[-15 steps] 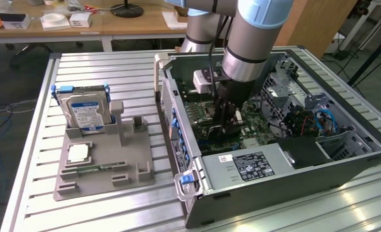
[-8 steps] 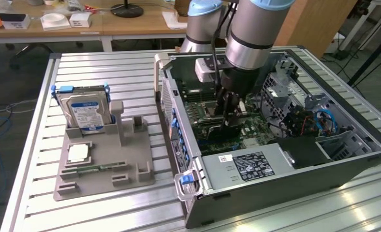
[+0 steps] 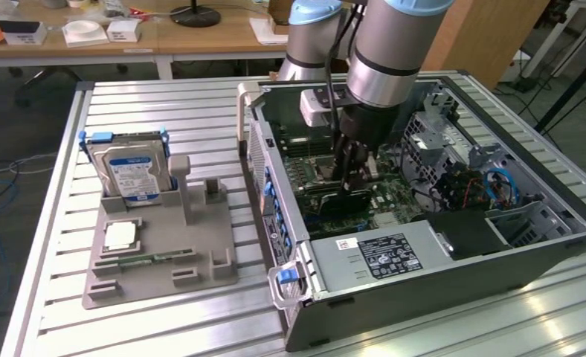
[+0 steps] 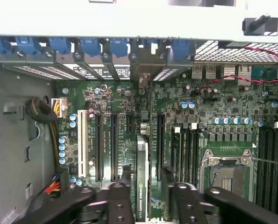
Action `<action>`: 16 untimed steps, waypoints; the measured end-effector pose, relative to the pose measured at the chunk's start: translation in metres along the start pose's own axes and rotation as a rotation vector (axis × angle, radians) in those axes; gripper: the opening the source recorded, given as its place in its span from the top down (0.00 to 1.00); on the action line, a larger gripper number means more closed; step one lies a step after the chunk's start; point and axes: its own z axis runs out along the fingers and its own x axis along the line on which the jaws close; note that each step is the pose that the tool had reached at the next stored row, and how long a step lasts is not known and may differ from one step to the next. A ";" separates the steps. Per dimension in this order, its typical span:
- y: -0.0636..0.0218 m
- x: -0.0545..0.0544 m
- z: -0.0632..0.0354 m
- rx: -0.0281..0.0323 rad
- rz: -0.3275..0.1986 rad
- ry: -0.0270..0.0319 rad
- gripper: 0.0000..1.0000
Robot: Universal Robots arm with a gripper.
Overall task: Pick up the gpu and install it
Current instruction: 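Insert the gpu into the slot, then press down on the gpu until it lock into place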
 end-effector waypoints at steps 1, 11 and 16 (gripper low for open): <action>0.0000 0.000 0.0000 0.0001 0.000 0.0000 0.63; 0.0000 0.000 0.0000 0.0004 0.000 0.0001 0.89; 0.0000 0.000 0.0000 0.0008 0.000 0.0001 0.89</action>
